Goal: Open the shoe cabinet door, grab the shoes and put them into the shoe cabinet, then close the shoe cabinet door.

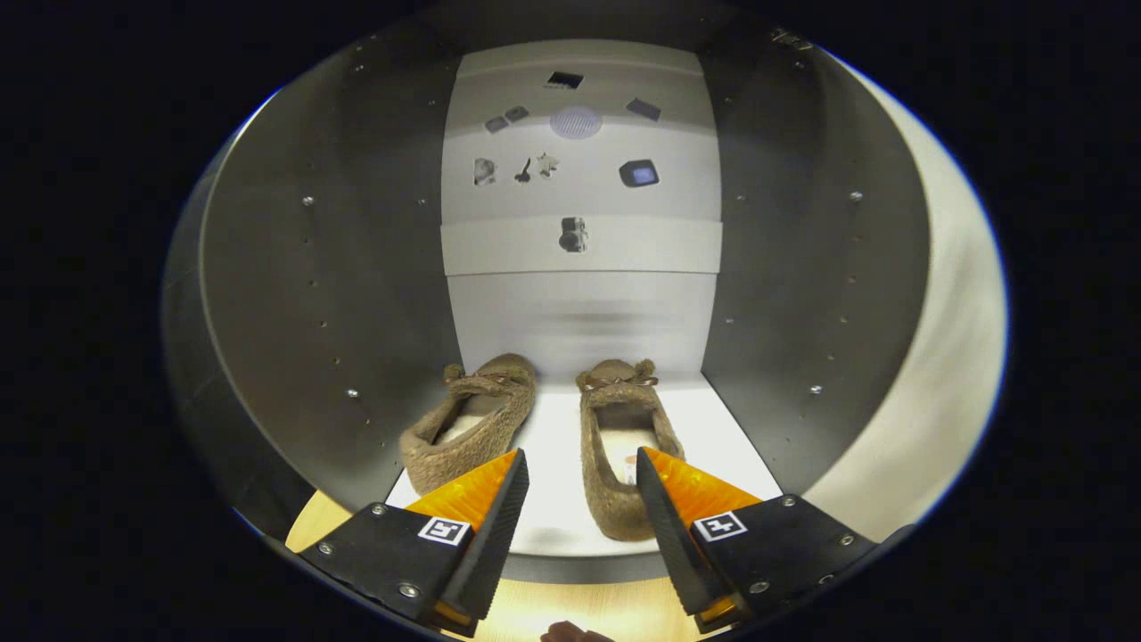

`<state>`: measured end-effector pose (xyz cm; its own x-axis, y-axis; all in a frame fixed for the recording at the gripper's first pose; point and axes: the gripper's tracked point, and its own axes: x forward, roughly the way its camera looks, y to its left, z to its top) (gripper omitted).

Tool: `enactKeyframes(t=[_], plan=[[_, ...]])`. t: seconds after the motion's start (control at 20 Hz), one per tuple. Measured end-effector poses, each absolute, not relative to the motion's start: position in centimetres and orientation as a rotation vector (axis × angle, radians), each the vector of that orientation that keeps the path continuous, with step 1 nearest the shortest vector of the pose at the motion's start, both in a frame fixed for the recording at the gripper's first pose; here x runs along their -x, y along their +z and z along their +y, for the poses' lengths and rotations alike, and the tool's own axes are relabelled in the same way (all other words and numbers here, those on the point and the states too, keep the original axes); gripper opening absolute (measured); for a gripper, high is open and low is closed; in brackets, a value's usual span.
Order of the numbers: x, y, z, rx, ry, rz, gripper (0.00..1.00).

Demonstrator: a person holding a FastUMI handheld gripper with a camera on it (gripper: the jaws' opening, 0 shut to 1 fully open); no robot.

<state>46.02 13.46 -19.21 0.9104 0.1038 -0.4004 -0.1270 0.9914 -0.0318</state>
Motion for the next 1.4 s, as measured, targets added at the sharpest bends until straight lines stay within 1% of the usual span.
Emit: enactKeyframes(t=[0.15, 0.4, 0.65, 1.0, 1.4], plan=[[-41.7, -18.8, 13.1, 0.026, 0.097, 0.414, 0.80], [-33.8, -19.2, 11.3, 0.010, 0.049, 0.432, 0.89], [-28.0, -19.7, 9.4, -0.009, 0.035, 0.451, 0.93], [-21.1, -18.1, 8.5, -0.072, 0.161, 0.424, 0.93], [-13.2, -15.1, 5.2, -0.037, 0.293, 0.307, 0.93]])
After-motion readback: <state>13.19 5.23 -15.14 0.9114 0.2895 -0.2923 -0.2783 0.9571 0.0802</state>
